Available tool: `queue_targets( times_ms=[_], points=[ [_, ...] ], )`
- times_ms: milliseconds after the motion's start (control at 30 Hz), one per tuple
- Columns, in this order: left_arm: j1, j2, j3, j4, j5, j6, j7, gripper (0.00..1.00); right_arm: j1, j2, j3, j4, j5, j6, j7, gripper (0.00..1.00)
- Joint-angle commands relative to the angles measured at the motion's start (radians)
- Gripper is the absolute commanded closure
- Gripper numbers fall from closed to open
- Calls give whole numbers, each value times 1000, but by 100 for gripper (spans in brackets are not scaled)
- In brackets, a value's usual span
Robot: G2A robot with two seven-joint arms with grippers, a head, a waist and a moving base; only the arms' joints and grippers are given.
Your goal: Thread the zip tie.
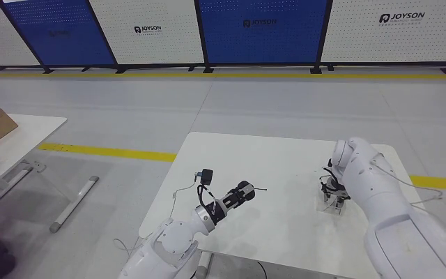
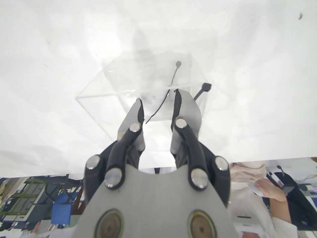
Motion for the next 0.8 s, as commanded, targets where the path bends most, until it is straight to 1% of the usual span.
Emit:
queue_targets(
  times_ms=[0,100,467,567,700,767],
  points=[
    [0,0,0,0,0,0,0,100,0,-1,-1,0,-2,0,2,75],
    [0,0,0,0,0,0,0,100,1,-1,-2,0,-6,0,4,79],
    [0,0,0,0,0,0,0,100,0,-3,-5,0,-17,0,5,80],
    [0,0,0,0,0,0,0,100,0,-2,-5,0,-16,0,0,85],
    [0,0,0,0,0,0,0,100,-4,-1,-2,0,-12,0,-5,89],
    [0,0,0,0,0,0,0,100,-6,0,-2,0,-11,0,-3,89]
  ],
)
